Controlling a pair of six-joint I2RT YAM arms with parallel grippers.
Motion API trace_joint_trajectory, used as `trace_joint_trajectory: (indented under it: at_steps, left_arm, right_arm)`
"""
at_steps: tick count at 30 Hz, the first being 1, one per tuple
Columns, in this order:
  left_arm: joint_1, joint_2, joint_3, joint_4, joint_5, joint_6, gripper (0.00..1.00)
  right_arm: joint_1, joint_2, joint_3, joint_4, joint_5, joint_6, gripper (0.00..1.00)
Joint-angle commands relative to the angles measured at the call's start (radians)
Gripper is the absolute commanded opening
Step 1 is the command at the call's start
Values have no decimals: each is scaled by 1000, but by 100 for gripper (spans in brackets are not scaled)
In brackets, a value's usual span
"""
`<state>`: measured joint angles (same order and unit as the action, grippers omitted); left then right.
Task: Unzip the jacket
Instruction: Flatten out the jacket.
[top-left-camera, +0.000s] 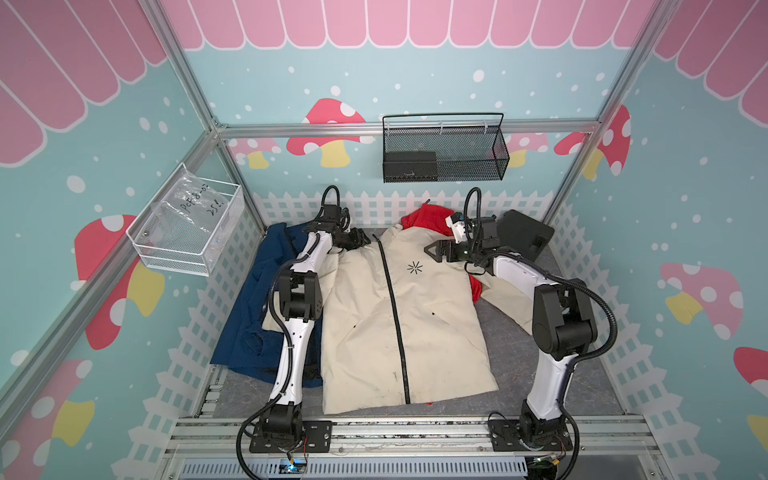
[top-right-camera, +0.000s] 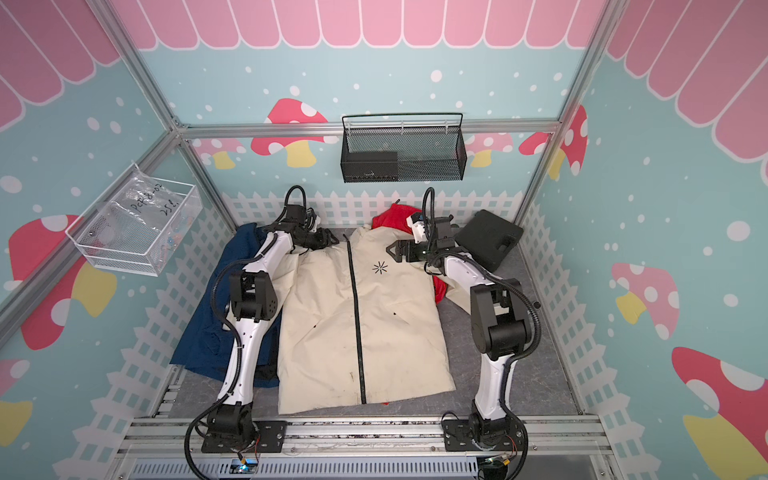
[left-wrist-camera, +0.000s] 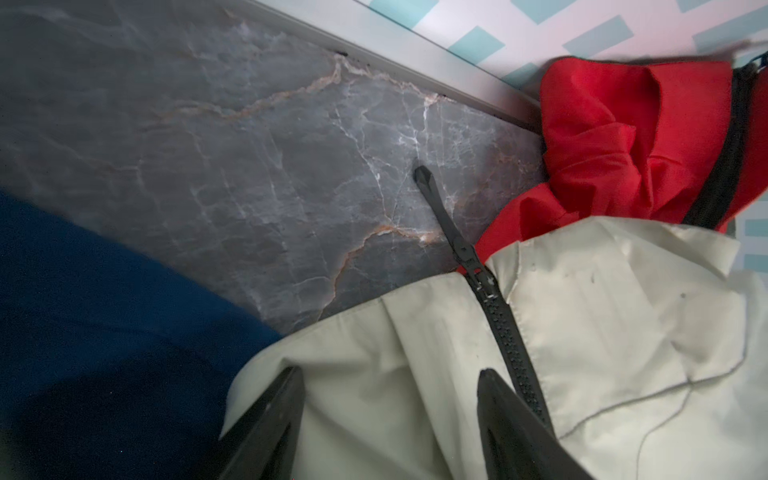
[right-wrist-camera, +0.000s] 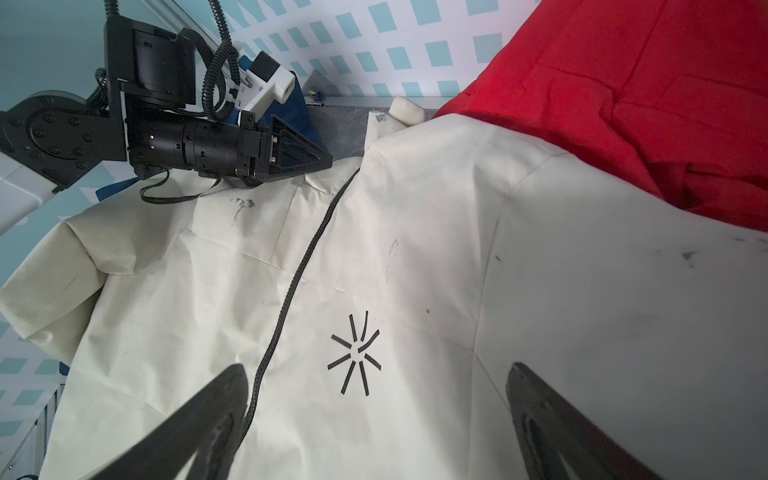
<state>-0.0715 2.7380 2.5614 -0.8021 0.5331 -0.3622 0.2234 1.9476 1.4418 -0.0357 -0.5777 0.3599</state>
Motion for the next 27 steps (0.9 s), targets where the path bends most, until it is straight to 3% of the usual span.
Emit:
trace_joint_trajectory:
  at_steps: [1, 8, 12, 17, 21, 25, 27]
  left_arm:
    - [-4, 71, -3, -35, 89, -32, 61]
    - [2, 81, 12, 96, 252, -96, 17]
    - [7, 6, -60, 283, 317, -137, 0]
    - [6, -172, -276, 557, 338, -120, 0]
    - [6, -330, -522, 887, 367, -151, 0]
    - [6, -426, -761, 1494, 423, -344, 0]
    - [7, -429, -788, 1707, 446, -474, 0]
  right_arm:
    - [5, 2, 17, 13, -17, 5, 98]
    - [5, -8, 15, 16, -11, -8, 98]
    - [5, -12, 6, 40, -21, -29, 98]
    - [5, -40, -55, 160, -44, -53, 99]
    - [7, -120, -158, 339, -65, -77, 99]
    - [8, -160, -210, 449, -176, -117, 100]
    - [8, -172, -228, 509, -254, -99, 96]
